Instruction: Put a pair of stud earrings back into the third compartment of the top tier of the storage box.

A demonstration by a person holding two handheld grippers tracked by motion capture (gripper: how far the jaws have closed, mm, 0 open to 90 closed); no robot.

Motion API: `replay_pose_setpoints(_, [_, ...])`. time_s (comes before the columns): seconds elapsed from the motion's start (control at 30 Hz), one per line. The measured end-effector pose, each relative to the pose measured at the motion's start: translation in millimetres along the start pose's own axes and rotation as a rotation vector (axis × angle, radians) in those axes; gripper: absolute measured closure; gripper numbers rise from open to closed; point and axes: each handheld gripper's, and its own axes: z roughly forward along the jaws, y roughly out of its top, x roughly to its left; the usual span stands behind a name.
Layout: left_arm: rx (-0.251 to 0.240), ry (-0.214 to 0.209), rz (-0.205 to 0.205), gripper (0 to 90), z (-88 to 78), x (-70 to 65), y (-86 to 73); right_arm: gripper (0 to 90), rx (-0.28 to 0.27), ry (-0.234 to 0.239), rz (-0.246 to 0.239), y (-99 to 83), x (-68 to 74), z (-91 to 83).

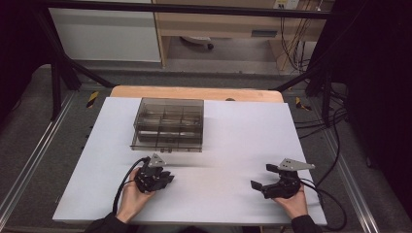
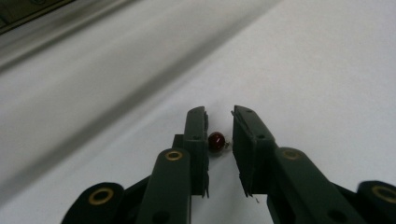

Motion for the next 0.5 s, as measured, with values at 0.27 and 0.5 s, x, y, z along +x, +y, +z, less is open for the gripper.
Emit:
replay_pose_setpoints(0.27, [0.005, 0.005, -0.003, 77.3, 1.8, -1.4, -0.7, 0.4, -0.002, 0.001, 0.003, 0.0, 0.3, -0.1])
replay_pose_setpoints(0.5, [-0.002, 0.009, -0.002, 79.1, 1.1, -1.4, -0.8, 0.5, -0.001, 0.0, 0.0, 0.0, 0.1, -0.2])
